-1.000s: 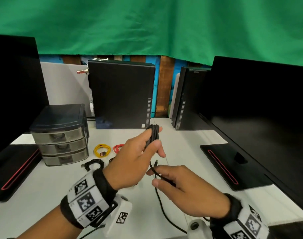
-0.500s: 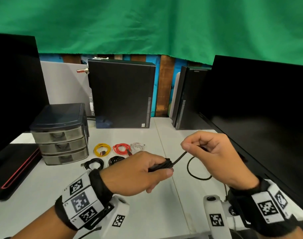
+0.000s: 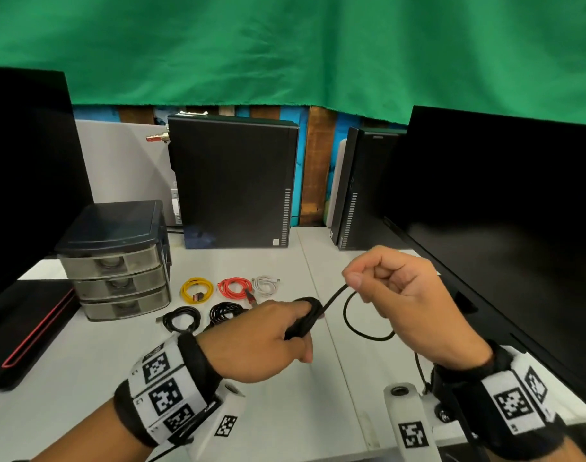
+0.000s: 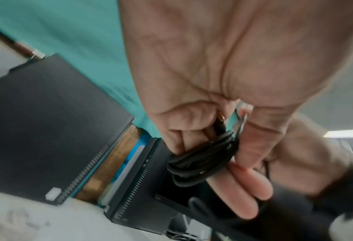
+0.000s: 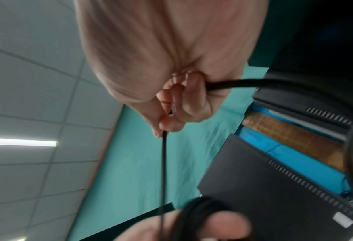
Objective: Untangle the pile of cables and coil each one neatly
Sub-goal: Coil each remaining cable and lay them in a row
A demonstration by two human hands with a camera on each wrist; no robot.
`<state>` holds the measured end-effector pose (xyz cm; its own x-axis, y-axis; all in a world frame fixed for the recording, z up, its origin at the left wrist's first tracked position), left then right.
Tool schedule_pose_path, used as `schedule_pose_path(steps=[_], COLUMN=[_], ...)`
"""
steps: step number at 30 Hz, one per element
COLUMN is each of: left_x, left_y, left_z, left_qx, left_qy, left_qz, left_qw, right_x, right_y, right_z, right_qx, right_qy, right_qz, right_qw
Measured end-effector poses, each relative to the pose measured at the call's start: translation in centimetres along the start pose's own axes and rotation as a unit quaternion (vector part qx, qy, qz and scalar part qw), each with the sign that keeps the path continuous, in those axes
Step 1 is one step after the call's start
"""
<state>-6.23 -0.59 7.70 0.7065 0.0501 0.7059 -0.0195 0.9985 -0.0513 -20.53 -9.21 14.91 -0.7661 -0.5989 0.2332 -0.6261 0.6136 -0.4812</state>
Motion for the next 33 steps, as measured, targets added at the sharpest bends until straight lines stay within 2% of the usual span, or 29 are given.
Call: schedule_pose_path(steps=[3,5,7,10,12,14,16,19,21,24,27,30,33], left_x=[0.9,2.0,2.9,4.2,4.9,5.3,5.2,4.9,5.1,5.9,6.4,5.3,4.5], left_y=[0.6,1.0,1.0,0.4,0.2,0.1,0.0,0.0,0.1,0.2,0.2,0.0,-0.1], left_z=[1.6,2.6,2.8,2.1,1.2,0.3,0.0,0.4,0.6,0.6,-0.4,-0.9,-0.5], left_qx=[-0.020,-0.047,-0.064,-0.050,-0.031,-0.001,0.012,0.000,-0.008,-0.010,-0.030,-0.061,-0.081], left_qy=[0.141,0.249,0.340,0.451,0.490,0.516,0.534,0.542,0.511,0.339,0.143,-0.018,-0.147], left_qz=[-0.025,-0.017,0.018,0.118,0.192,0.240,0.251,0.248,0.271,0.349,0.392,0.360,0.318], left_qw=[0.990,0.967,0.938,0.883,0.850,0.822,0.807,0.803,0.816,0.874,0.908,0.931,0.933], right_x=[1.9,2.0,0.8,-2.0,-4.1,-6.0,-7.1,-7.2,-7.6,-9.3,-9.5,-7.5,-4.5], right_y=[-0.9,-0.9,-0.5,0.3,1.1,2.0,2.5,2.6,3.2,4.8,4.9,3.8,2.6], right_z=[1.9,3.6,5.2,7.1,7.9,8.3,8.2,7.9,7.7,6.4,4.5,2.3,0.9], right_qx=[-0.027,-0.062,-0.098,-0.116,-0.117,-0.118,-0.122,-0.128,-0.125,-0.080,-0.031,0.005,0.013], right_qy=[-0.010,-0.024,-0.040,-0.019,0.012,0.018,0.017,0.048,0.099,0.172,0.185,0.192,0.232], right_qz=[0.053,0.059,0.050,0.024,-0.010,-0.047,-0.069,-0.095,-0.139,-0.198,-0.177,-0.122,-0.074], right_qw=[0.998,0.996,0.993,0.993,0.993,0.992,0.990,0.986,0.977,0.962,0.966,0.974,0.970])
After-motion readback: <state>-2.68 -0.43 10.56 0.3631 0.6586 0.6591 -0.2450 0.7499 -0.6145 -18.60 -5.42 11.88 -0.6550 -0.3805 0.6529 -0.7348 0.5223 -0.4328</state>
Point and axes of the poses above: each hand's wrist, its own y-axis away from the middle knuckle, its own x-axis out of the back of the hand, z = x × y, the point moved 6 cm from there along -y, towards the middle knuckle, and after that the axes turned 7 degrees about z, right-handed, at the moved point
